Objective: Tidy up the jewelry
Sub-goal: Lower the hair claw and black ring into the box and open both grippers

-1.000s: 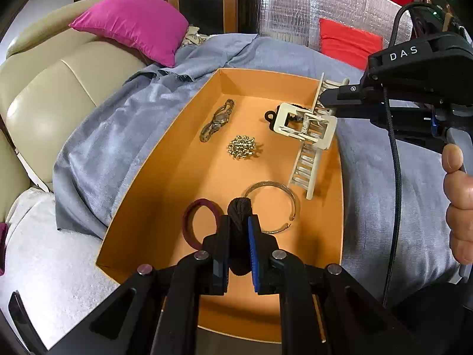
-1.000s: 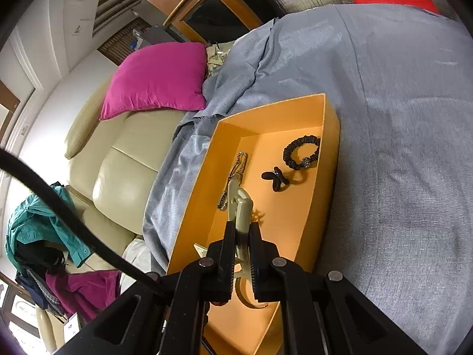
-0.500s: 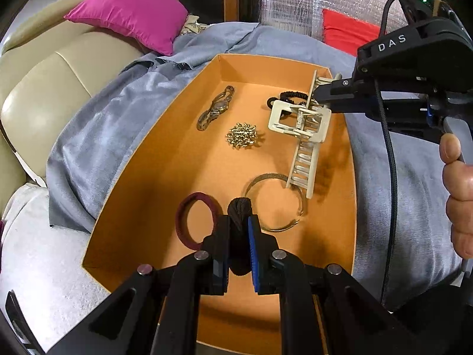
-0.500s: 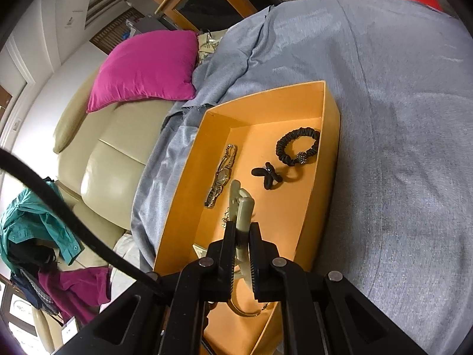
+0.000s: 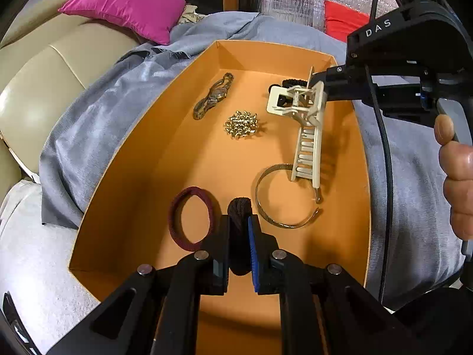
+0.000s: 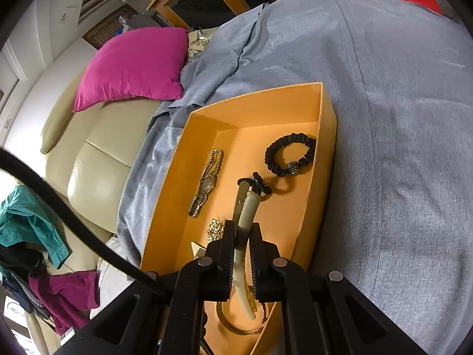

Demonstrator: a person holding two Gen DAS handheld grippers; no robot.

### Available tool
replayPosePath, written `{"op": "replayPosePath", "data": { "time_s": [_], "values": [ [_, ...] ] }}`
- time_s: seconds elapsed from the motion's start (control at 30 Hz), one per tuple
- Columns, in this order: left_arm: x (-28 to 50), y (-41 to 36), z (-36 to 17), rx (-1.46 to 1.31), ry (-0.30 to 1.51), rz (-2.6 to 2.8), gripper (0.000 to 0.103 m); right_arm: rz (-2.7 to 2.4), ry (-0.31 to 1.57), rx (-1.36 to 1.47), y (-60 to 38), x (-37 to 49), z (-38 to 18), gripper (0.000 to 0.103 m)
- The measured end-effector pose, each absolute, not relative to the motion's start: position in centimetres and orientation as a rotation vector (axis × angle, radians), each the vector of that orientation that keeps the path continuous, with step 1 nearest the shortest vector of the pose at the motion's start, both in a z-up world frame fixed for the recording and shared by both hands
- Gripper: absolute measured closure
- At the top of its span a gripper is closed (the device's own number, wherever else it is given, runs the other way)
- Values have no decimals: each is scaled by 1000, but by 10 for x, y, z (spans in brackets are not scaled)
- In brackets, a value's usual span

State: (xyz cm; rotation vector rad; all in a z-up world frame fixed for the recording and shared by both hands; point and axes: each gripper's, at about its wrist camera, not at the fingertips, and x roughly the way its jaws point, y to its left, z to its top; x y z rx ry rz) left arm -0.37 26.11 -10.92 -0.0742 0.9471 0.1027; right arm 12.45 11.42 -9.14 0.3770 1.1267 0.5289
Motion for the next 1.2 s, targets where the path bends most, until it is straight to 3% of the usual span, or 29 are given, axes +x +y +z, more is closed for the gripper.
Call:
{"op": "replayPosePath", "data": {
  "time_s": [1.2],
  "values": [
    [12,264,-124,-76,990,115,85,469,1142,285,138,145,-106,91]
  ]
}}
